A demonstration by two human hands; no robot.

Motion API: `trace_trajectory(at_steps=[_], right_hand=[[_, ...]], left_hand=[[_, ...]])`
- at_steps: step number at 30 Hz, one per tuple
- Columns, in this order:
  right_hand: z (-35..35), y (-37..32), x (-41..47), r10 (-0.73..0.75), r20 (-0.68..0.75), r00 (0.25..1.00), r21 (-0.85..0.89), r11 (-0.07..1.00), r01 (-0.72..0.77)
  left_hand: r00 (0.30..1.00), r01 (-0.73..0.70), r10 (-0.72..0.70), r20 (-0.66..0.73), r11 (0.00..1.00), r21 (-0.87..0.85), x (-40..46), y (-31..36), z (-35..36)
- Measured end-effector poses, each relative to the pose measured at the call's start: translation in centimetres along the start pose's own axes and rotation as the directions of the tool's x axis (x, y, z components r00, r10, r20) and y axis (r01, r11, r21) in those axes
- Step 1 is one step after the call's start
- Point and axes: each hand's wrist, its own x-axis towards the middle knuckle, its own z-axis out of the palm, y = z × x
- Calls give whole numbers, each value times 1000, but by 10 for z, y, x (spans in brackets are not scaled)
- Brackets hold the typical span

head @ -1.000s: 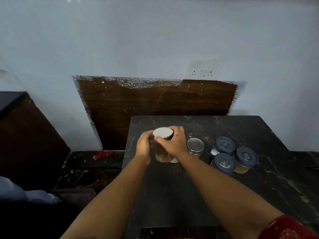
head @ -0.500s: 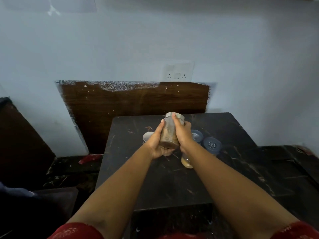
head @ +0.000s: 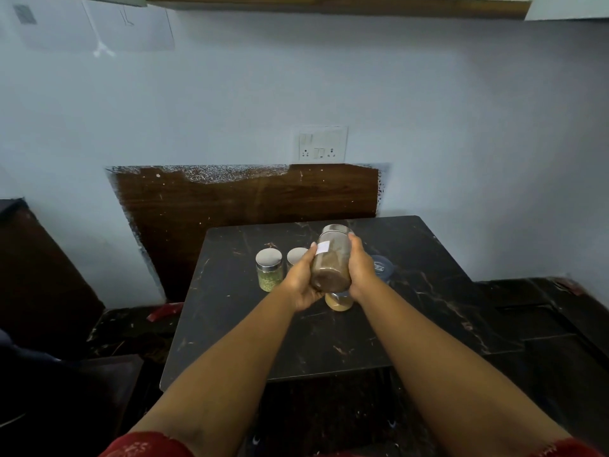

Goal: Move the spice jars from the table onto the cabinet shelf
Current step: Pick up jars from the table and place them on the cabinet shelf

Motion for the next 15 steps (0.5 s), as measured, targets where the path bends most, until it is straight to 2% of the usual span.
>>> trace_trajectory(at_steps=[4, 9, 13, 15], right_hand=[[-13, 6, -5, 55, 104, 993, 208, 975, -76], [-25, 12, -11, 60, 67, 996, 217, 973, -73], [-31, 7, -21, 65, 23, 998, 217, 974, -68], [-35, 6, -23, 72, 53, 996, 248, 965, -83]], left_hand=[[1000, -24, 23, 17, 998, 59, -6, -4, 11], [1000, 14, -15, -25, 999, -38, -10, -14, 14], [998, -13, 10, -65, 999, -41, -8, -16, 20], [997, -39, 36, -62, 998, -39, -5, -16, 22]])
